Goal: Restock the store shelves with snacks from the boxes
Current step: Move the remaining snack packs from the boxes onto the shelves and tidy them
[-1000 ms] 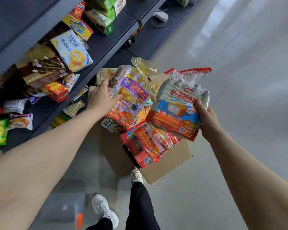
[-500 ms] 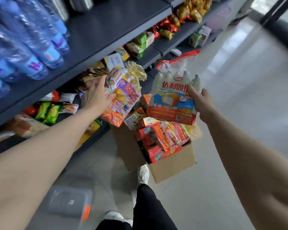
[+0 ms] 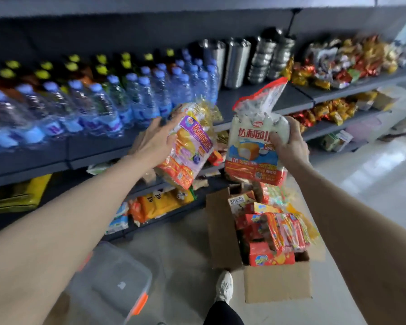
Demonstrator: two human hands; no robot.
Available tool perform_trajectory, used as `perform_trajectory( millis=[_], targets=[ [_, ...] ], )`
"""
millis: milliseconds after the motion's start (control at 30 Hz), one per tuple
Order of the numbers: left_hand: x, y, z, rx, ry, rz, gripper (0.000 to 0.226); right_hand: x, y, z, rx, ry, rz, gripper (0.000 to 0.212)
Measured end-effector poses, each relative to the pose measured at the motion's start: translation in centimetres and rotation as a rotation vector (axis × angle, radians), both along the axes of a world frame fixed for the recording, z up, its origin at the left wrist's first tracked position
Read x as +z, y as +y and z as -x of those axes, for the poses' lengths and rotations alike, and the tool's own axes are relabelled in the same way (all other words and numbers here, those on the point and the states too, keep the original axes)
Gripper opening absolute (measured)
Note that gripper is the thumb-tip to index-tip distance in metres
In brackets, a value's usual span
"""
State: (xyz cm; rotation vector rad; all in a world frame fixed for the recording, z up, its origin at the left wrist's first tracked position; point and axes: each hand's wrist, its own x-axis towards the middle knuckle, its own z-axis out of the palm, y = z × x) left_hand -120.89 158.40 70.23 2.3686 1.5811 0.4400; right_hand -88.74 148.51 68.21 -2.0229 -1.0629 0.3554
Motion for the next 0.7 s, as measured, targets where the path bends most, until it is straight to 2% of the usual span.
perform_trajectory(
  millis=[133,267,433,600,700],
  targets=[
    [3.3,-1.0,5.4,0.113,-0.047,-0.064,0.048,4.7,1.8,4.4,0.157,-0.077,-0.034,0.042],
    [7.2,-0.6,10.9,0.175,-0.135,-0.142,0.047,10.3,4.3,9.0,0.261,-0.092,-0.112,0.042],
    [13.5,0.1,16.8,0.252,-0.338,-0.251,0.047,17.0,8.3,13.5,0.390,-0.097,-0.231,0.044],
    [19.2,1.3,22.3,0.317,-0.543,-0.389,0.044,24.1,13.6,17.2,0.544,0.002,-0.412,0.049],
    [21.9,2.4,25.3,0.391,-0.665,-0.495,0.043,27.8,17.3,19.7,0.638,0.134,-0.560,0.042]
  ],
)
